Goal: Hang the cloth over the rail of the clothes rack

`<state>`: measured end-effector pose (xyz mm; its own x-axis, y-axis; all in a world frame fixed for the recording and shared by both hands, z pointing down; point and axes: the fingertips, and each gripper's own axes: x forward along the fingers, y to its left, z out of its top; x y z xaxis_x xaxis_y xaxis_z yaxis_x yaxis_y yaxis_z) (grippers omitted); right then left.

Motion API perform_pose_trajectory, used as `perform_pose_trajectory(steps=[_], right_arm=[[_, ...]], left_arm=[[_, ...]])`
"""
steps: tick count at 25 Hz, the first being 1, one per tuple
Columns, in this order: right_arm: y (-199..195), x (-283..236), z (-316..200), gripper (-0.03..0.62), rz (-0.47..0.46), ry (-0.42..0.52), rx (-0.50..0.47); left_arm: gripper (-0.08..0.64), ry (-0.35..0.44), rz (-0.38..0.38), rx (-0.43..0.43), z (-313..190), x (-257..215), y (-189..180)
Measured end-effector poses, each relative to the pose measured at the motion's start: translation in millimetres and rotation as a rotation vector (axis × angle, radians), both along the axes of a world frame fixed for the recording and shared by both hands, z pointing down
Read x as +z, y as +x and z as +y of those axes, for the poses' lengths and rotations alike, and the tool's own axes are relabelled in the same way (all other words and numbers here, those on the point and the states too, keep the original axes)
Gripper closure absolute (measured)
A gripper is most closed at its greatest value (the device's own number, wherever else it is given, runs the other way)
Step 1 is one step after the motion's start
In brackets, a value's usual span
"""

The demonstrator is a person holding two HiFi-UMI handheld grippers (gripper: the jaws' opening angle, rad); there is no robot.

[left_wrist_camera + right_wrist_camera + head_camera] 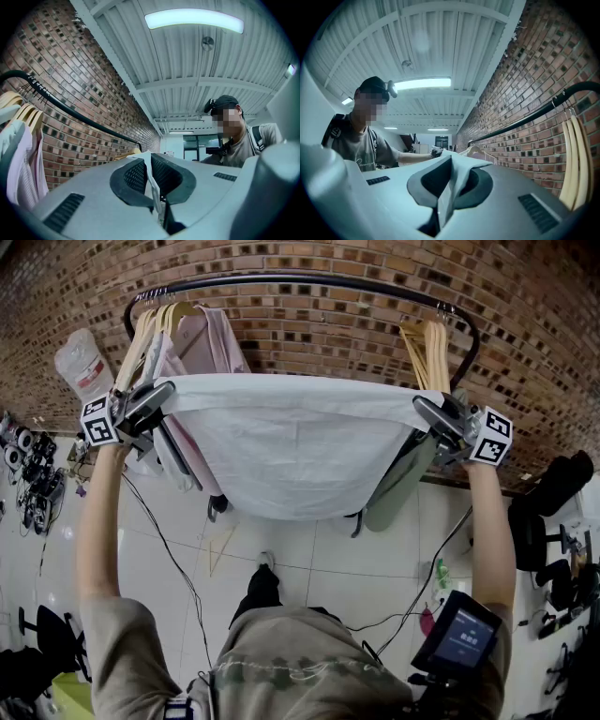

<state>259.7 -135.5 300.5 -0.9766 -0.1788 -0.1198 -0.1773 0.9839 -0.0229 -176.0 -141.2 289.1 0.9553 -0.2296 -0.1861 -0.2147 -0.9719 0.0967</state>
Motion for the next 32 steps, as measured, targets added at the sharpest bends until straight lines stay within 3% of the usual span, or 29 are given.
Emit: perform_pose_trajectory(steps=[8,15,21,27,32], right_arm=[[3,-13,-28,0.582,-0.001,0.040,0.045],[8,-50,-69,0.581,0.036,0.058,0.082],[-1,-92,-105,0.581,0.032,0.112,0.132],[-10,-133,-127,0.581,0.013,0.197,0.162],[-7,-174,-144,0.581,0.000,0.222,0.182]], left_arm=[[0.552,0.053,0.038,0.063,-30,-3,4],[0.552,0.029,0.038,0.129,-88,-34,6],[0.552,0.157,-0.063,0.168,-124,-76,-2],[0.552,0.231,-0.035,0.186,-147,-121,-11],[0.552,0.272,-0.032,0.146,-169,-161,-10]])
